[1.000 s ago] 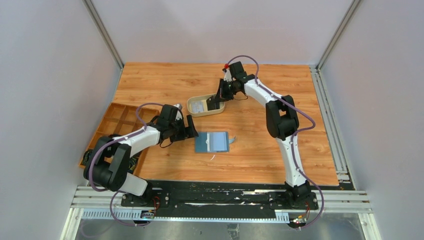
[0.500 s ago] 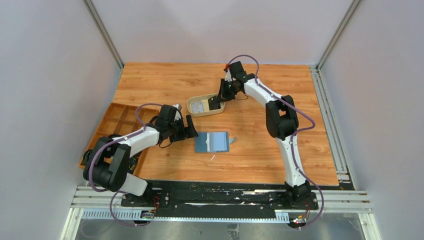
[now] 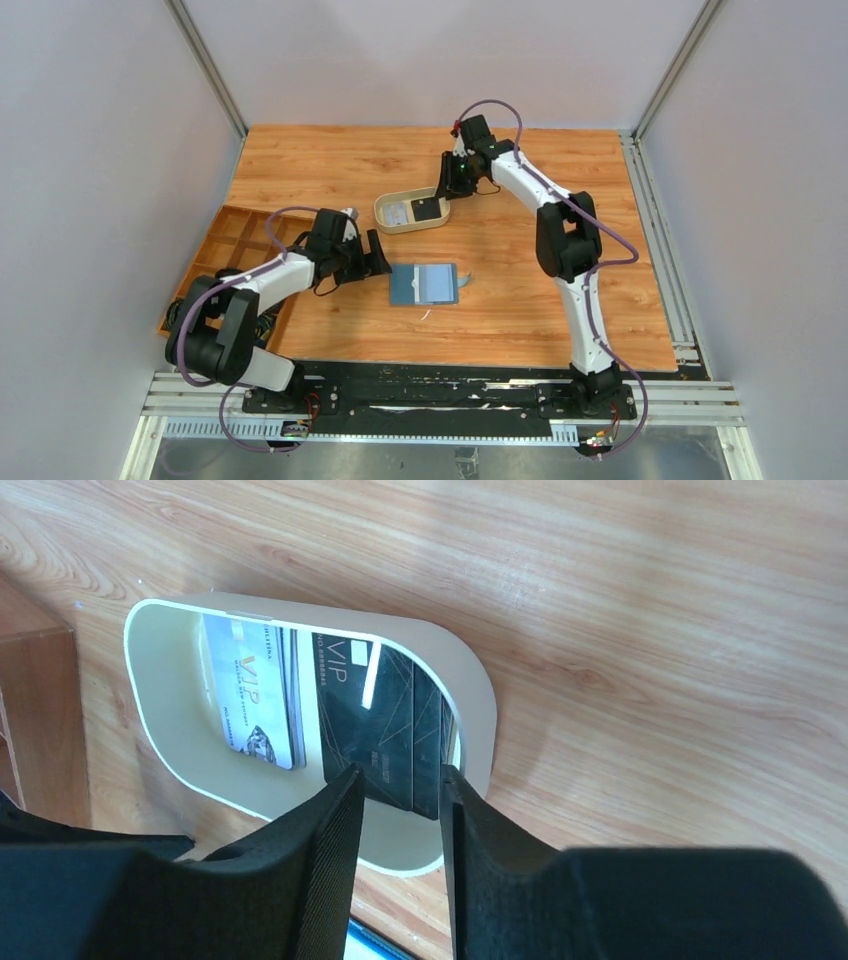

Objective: Take the credit cards out of the card holder

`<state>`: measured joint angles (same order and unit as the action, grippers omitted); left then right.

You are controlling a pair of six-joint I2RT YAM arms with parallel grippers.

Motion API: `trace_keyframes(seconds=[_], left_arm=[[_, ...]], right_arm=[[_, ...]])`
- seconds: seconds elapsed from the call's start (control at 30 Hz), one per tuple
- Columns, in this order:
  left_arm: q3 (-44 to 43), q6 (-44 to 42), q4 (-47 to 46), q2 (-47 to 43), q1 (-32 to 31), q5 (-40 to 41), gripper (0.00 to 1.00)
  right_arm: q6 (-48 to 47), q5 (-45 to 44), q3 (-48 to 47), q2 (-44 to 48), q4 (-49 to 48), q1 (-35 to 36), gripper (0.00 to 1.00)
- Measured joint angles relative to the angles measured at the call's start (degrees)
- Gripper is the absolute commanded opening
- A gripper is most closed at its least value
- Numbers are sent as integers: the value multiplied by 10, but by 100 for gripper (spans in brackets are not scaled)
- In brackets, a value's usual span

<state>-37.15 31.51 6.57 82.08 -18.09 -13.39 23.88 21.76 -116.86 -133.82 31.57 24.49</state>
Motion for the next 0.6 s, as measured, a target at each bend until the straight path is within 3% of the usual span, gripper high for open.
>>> trace_keyframes(seconds=[0.07, 0.17, 0.2, 0.6], left_arm=[[0, -3, 13, -6, 6, 2, 92], [0, -10, 44, -24, 15, 8, 97], [-1, -12, 54, -31, 17, 12, 99], [-57, -51, 143, -172, 26, 73, 100]], right_arm=[[-8, -10, 0, 14, 5, 0, 50], [-25, -30, 2, 50, 11, 0, 79], [-26, -34, 4, 63, 10, 0, 83], [-95, -85, 281, 352, -121, 0, 91]])
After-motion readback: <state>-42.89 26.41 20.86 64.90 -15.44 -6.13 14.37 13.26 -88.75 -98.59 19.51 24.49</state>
